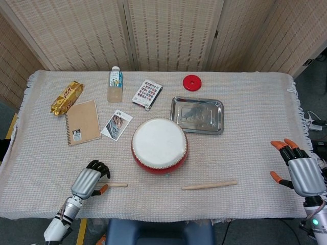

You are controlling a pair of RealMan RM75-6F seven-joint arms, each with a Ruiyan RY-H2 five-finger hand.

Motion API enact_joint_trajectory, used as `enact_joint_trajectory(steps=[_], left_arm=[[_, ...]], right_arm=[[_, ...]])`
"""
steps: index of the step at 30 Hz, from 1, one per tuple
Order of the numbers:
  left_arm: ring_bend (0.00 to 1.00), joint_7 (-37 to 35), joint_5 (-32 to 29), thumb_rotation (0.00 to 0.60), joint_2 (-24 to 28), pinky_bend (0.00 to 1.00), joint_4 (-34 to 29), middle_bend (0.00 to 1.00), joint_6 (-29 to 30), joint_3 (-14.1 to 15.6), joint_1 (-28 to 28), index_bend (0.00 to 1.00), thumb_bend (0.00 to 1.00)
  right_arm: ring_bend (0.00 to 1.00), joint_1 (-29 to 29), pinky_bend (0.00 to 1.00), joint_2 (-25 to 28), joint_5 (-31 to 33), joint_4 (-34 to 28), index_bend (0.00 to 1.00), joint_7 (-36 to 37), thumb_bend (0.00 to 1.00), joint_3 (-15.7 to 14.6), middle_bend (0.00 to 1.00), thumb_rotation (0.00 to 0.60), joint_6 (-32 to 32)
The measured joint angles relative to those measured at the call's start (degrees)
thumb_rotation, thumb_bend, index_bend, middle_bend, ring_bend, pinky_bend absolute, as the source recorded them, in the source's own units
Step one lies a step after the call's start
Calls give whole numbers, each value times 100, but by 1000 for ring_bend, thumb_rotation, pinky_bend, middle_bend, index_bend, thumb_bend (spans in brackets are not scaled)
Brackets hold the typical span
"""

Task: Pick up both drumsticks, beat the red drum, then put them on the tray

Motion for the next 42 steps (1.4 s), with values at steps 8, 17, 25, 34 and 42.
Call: enact_joint_trajectory(steps=[8,17,25,34,42], left_arm=[[102,495,-487,600,-286,88,30,231,-61,31,1,429,345],[102,750,-829,600,-442,82,40,233,-91,52,-35,451,359],[104,684,-909,600,-516,82,110,253,-102,73,-73,560,397],[187,-8,-602,600,-471,82,110,356,159,53,-14,566,414],[245,-2627,-23,600,-396,171,355,439,735,-123,107,553,413]], right_arm=[[127,-28,334,-4,6,38,185,61,120,-35,204,600,1],[127,-61,334,-21,21,74,185,109,122,-51,204,600,20],[127,-89,334,-11,47,92,185,179,123,-47,204,600,48],[127,-126,334,4,17,61,185,204,124,-35,204,600,144],[129,-158,349,6,40,-42,185,89,124,-34,204,600,168]])
